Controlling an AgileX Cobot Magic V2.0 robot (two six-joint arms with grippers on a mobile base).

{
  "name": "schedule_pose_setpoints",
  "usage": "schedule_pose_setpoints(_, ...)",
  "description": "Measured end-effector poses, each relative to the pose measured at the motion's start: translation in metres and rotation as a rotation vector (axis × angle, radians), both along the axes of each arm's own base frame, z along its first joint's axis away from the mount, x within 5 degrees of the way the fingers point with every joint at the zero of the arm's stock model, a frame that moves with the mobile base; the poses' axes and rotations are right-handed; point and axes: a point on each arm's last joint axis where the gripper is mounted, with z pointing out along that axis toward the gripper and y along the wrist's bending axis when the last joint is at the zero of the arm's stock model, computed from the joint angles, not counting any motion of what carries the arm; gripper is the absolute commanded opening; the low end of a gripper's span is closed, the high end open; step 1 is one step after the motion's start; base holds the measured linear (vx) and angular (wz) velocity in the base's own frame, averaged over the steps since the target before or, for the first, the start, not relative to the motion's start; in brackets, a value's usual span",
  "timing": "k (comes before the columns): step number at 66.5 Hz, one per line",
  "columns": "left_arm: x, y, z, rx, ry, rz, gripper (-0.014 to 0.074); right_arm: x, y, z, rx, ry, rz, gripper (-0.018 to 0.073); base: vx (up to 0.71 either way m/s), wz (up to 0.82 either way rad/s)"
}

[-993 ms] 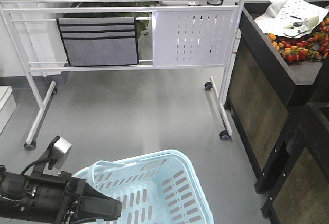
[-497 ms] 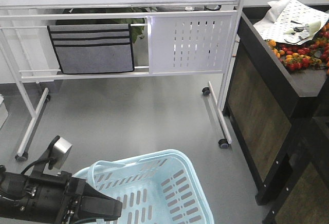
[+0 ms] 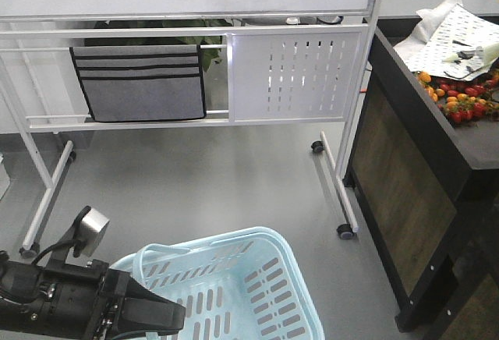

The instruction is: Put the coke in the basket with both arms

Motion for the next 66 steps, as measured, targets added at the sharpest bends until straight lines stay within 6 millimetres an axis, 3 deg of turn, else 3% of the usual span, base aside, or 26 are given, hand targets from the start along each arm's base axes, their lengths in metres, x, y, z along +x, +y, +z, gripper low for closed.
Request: schedule_pose_setpoints(66, 0.0000, 0.0000, 0.0000, 0.000, 0.000, 0.000, -0.0006, 0.0000, 0.0000, 0.0000, 0.000, 0.000, 0.000, -0.0010, 0.13, 0.19)
